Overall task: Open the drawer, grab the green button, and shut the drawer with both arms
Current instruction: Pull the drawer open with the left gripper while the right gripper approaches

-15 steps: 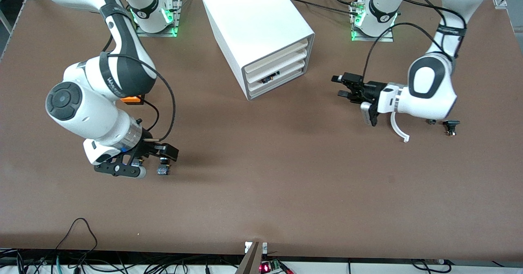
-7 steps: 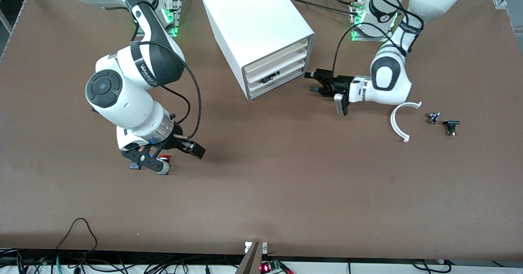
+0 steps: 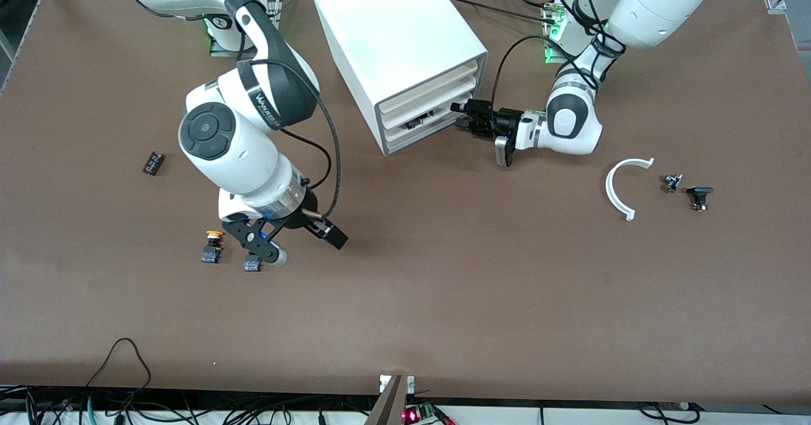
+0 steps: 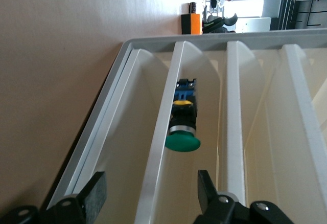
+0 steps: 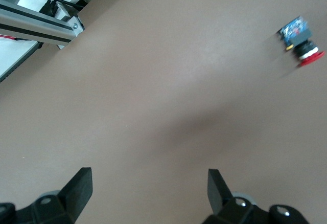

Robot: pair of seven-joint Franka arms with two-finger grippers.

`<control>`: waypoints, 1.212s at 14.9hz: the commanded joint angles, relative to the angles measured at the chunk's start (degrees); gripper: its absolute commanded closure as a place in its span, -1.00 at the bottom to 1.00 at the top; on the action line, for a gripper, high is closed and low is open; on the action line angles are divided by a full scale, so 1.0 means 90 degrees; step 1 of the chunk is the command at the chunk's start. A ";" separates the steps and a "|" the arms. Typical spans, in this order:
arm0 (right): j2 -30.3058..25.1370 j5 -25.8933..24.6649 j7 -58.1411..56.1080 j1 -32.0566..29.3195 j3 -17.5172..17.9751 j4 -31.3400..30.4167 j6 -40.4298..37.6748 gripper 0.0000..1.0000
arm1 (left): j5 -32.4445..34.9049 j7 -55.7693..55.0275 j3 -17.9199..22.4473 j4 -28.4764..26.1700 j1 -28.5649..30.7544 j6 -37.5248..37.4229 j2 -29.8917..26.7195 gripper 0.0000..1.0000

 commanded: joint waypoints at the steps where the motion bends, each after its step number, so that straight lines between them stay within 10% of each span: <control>1: 0.0167 0.0075 0.0450 0.0136 -0.0021 0.0358 -0.0143 -1.00 | -0.0246 0.0195 -0.0069 0.0002 -0.0049 0.0034 0.0129 -0.45; 4: 0.0167 0.0075 0.0929 0.0351 -0.0021 0.0465 -0.0172 -1.00 | -0.0246 0.0195 -0.0245 0.0002 -0.0059 0.0034 0.0198 0.09; 6: 0.0167 0.0085 0.1008 0.0410 -0.0021 0.0573 -0.0172 -1.00 | -0.0246 0.0243 -0.0245 0.0012 -0.0107 0.0025 0.0217 1.00; 18: 0.0381 0.0065 0.2647 0.1190 -0.0030 0.0612 0.0013 -1.00 | 0.0494 -0.0126 0.0701 0.0947 0.0029 0.0034 0.0480 1.00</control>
